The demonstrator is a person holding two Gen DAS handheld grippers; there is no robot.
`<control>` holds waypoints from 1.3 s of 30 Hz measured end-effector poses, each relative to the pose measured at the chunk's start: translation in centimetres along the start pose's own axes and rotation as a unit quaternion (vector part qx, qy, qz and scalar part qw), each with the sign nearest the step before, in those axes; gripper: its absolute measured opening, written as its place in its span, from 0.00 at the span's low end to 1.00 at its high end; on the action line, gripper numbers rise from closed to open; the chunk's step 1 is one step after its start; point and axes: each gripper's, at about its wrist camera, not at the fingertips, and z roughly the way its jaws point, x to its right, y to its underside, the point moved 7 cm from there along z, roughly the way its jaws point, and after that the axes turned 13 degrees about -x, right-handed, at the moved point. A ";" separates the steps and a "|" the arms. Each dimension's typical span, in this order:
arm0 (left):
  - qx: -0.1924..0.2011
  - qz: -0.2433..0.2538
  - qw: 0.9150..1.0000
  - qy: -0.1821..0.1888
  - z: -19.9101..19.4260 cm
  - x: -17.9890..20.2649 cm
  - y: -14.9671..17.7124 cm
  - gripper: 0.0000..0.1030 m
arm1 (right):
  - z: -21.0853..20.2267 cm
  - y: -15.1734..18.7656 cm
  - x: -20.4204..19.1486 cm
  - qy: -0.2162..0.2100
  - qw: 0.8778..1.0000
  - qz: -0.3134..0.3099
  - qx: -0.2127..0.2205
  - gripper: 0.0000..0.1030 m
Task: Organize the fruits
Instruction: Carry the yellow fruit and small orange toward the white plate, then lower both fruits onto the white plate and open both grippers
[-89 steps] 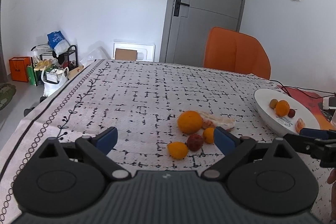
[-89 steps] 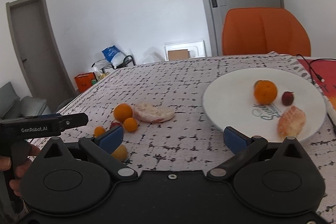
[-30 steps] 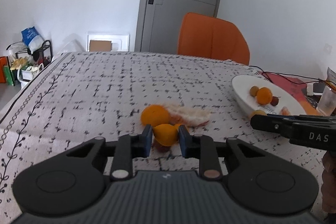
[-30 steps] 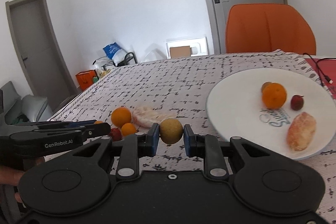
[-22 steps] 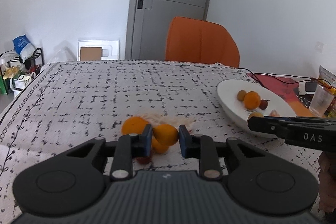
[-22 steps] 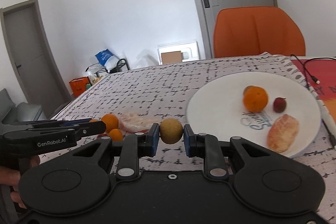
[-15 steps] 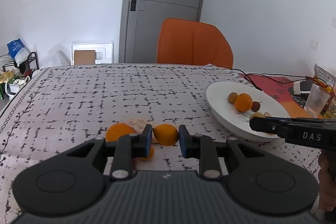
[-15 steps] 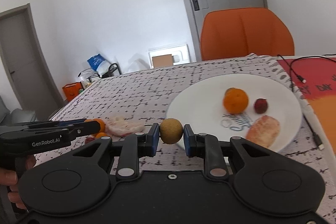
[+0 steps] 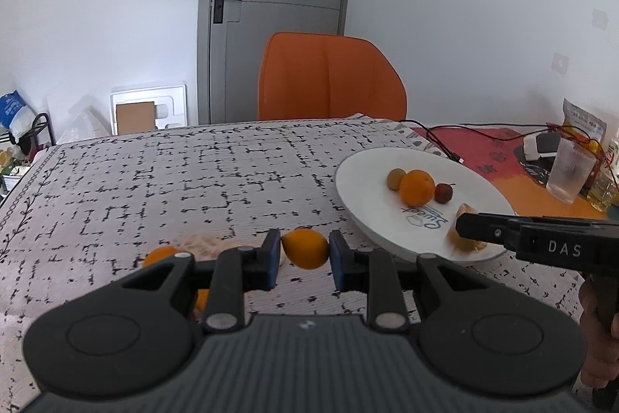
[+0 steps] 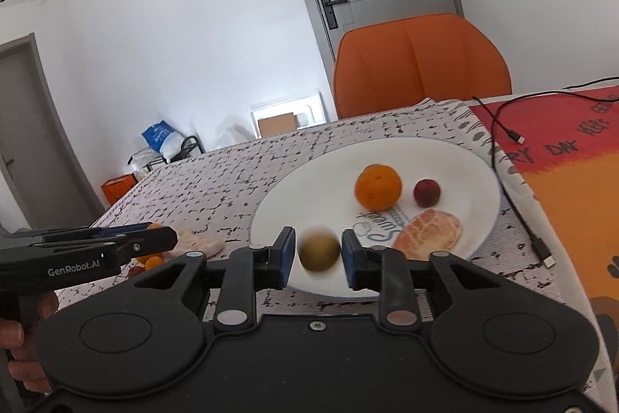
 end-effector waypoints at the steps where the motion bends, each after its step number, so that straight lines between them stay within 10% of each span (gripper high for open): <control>1: 0.000 0.002 1.000 0.000 0.1 0.2 -0.1 0.25 | -0.1 0.0 0.3 -0.001 1.000 0.002 0.001 0.27; 29: 0.003 0.055 0.997 0.048 2.5 6.7 -2.8 0.25 | -2.8 0.5 3.4 0.021 0.999 0.029 0.012 0.32; 39: 0.001 0.047 0.998 0.044 1.8 6.4 -3.0 0.29 | -2.9 0.5 3.9 0.028 0.999 0.041 0.012 0.47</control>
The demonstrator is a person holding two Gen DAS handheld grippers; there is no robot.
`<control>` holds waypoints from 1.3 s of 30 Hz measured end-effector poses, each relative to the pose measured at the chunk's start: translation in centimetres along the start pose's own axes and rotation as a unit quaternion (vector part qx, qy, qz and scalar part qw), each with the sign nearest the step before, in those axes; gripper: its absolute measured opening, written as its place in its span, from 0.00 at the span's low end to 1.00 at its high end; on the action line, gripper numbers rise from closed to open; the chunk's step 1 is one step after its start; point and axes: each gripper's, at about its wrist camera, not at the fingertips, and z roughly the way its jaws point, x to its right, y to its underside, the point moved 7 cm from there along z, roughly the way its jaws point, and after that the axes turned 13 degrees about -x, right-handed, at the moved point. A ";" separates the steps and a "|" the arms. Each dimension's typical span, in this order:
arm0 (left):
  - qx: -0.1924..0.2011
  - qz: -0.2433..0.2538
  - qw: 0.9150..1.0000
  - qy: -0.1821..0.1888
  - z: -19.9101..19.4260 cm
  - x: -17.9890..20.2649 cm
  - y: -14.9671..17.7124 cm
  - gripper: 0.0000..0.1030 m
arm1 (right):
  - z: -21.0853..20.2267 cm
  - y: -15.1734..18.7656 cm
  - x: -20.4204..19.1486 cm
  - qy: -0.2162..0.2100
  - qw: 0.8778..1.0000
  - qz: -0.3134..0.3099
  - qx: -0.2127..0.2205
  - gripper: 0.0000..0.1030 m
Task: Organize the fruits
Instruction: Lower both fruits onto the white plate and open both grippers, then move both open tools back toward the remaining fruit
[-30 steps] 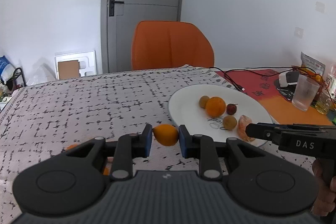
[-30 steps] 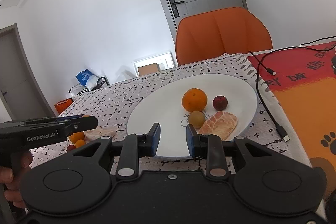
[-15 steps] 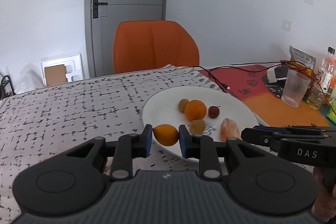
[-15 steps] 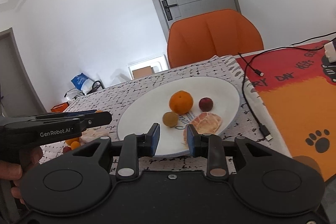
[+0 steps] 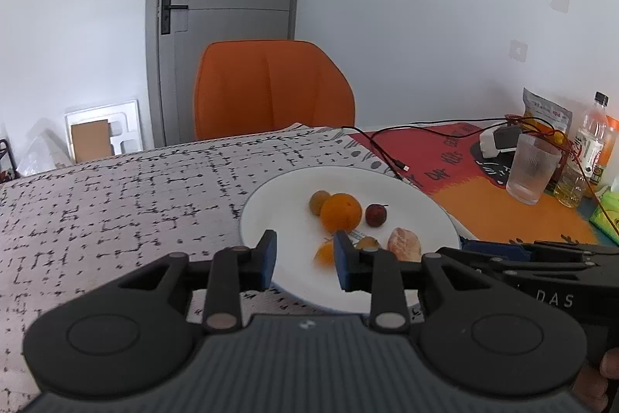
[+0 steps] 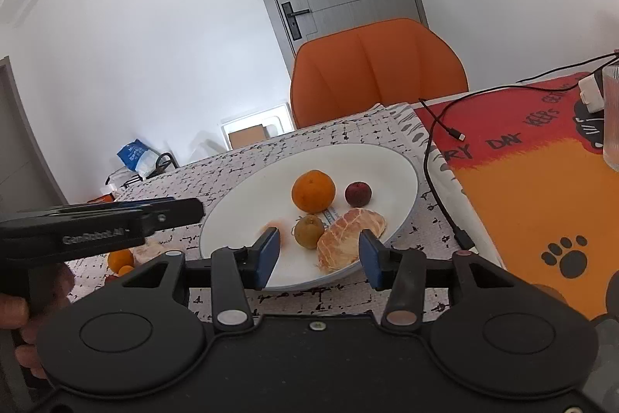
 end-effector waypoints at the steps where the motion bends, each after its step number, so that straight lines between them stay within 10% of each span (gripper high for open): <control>1: -0.001 -0.002 1.000 -0.003 -0.2 -0.3 0.1 0.30 | 0.0 0.0 -0.1 -0.001 1.000 -0.001 0.001 0.49; 13: 0.011 -0.041 0.998 -0.055 -3.2 -3.9 1.4 0.81 | -0.1 -0.2 -2.1 -0.011 1.000 -0.019 0.008 0.68; 24: 0.028 -0.068 0.992 -0.106 -6.2 -7.4 2.5 0.92 | -0.6 -0.3 -4.3 -0.022 0.999 -0.029 0.019 1.00; 39: 0.021 -0.114 0.985 -0.125 -7.0 -11.6 5.4 0.93 | 0.8 0.0 -7.2 -0.032 0.998 -0.056 0.001 1.00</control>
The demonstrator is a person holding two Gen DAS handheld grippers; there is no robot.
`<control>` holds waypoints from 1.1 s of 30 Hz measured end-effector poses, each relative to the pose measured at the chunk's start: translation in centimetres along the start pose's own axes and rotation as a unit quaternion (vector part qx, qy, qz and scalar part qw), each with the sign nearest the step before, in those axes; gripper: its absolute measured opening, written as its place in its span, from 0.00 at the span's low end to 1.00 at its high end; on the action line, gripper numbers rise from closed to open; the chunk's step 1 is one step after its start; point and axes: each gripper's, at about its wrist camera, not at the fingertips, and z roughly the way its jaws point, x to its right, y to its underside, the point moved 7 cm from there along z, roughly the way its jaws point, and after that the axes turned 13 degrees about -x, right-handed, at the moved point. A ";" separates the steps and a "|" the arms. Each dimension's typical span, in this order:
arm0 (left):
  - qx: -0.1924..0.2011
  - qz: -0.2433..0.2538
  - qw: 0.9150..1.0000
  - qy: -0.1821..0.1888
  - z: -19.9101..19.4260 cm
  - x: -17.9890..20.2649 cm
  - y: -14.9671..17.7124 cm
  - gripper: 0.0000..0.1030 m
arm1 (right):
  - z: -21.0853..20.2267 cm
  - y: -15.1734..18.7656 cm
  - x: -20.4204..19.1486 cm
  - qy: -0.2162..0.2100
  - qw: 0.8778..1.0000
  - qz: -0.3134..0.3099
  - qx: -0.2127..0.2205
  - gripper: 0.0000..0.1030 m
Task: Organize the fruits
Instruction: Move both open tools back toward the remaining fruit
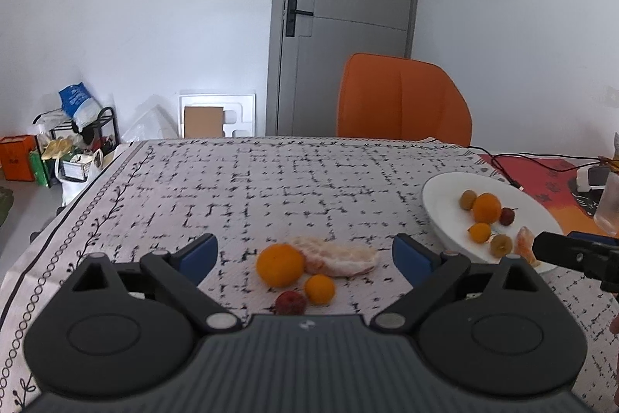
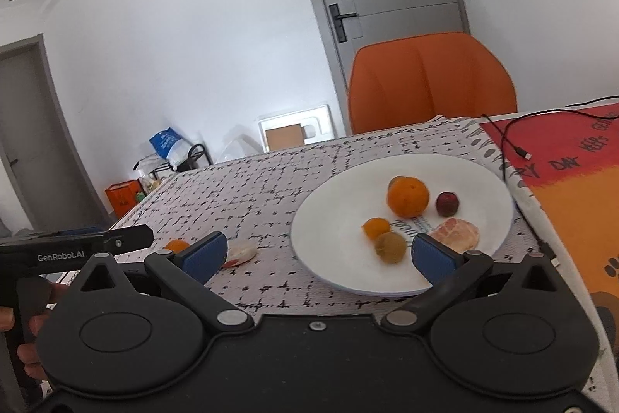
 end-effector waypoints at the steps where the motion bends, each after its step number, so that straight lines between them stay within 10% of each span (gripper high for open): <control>1: -0.002 -0.001 1.000 0.001 0.1 -0.2 0.1 0.93 | 0.1 0.1 -0.3 -0.004 1.000 -0.003 -0.005 1.00; 18: -0.025 -0.029 0.999 0.018 2.2 -2.5 1.9 0.88 | 2.7 0.2 -3.7 -0.026 0.998 -0.046 -0.032 0.87; 30: -0.056 -0.047 0.995 0.066 4.5 -2.9 3.0 0.50 | 4.8 0.1 -5.7 -0.018 0.997 -0.061 -0.054 0.76; 33: -0.072 -0.051 0.993 0.082 5.2 -3.2 3.5 0.25 | 5.2 0.3 -6.3 -0.014 0.996 -0.065 -0.059 0.76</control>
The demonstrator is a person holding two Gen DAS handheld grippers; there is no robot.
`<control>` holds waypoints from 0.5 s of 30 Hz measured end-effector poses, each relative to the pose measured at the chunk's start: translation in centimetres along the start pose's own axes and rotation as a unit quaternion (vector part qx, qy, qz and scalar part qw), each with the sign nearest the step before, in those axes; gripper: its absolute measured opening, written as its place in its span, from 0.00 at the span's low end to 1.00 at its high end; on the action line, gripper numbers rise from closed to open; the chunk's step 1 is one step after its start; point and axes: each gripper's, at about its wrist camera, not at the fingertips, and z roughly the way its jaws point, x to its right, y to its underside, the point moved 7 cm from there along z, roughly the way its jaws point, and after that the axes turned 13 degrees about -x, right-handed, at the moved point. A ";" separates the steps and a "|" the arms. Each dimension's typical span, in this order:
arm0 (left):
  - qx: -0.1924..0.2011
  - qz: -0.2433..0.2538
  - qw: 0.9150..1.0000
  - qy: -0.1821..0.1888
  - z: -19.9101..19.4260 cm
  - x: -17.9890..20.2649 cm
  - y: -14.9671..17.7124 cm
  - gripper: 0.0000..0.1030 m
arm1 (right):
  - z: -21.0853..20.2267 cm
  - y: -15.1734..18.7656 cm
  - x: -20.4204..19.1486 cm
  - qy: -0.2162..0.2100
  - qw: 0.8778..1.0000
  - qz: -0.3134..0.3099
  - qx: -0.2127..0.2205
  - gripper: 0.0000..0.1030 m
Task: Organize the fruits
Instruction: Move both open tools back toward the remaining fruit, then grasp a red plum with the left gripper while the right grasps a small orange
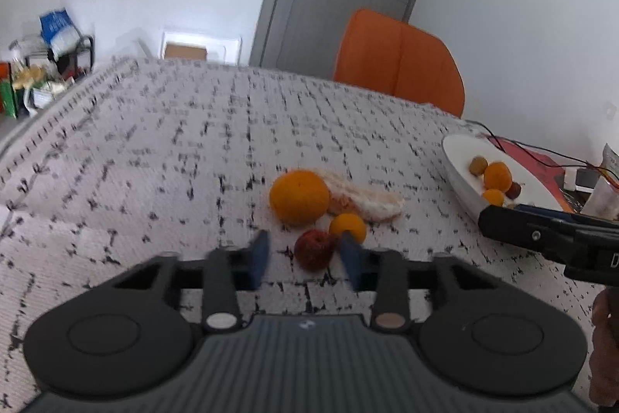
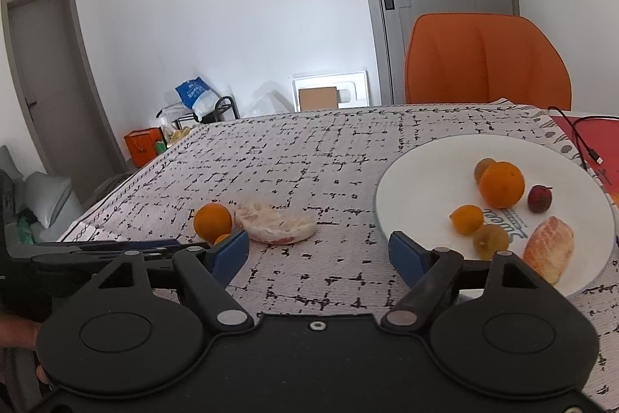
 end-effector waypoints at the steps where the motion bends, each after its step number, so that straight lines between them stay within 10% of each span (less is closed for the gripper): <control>1: 0.001 0.000 1.000 -0.001 0.0 -0.1 0.0 0.21 | 0.2 0.0 -0.2 -0.001 1.000 -0.001 -0.001 0.76; 15: 0.028 -0.022 0.999 -0.021 -2.6 -2.9 -0.5 0.21 | 2.7 -0.5 -3.5 -0.032 0.999 -0.029 -0.021 0.70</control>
